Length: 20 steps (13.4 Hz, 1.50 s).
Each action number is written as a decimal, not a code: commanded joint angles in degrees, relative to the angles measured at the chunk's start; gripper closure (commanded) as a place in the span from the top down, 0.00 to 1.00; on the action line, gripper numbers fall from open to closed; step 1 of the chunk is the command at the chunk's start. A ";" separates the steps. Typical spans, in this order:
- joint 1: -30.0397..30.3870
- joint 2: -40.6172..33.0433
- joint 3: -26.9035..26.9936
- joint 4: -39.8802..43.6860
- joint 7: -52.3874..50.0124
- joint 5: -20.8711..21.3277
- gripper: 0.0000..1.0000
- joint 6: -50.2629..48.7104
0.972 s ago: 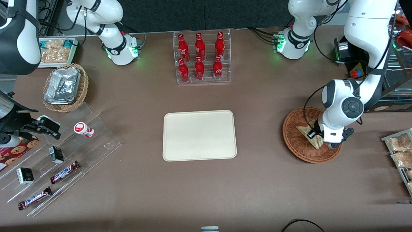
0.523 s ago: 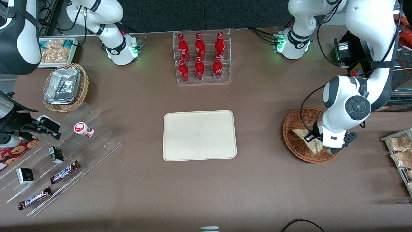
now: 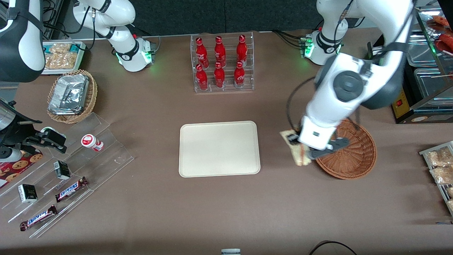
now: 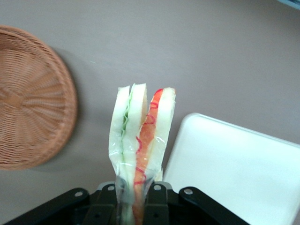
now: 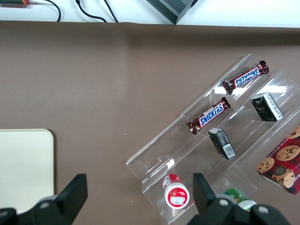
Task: Place sandwich from basket to tray
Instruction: 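Lift the sandwich and carry it with the left gripper over the cream tray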
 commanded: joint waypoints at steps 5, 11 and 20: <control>-12.99 16.64 0.34 19.16 -1.57 -0.23 0.10 -3.67; -19.33 27.36 0.78 23.48 -2.81 4.59 0.12 6.59; -22.41 37.92 1.31 24.53 -4.83 11.19 0.48 18.74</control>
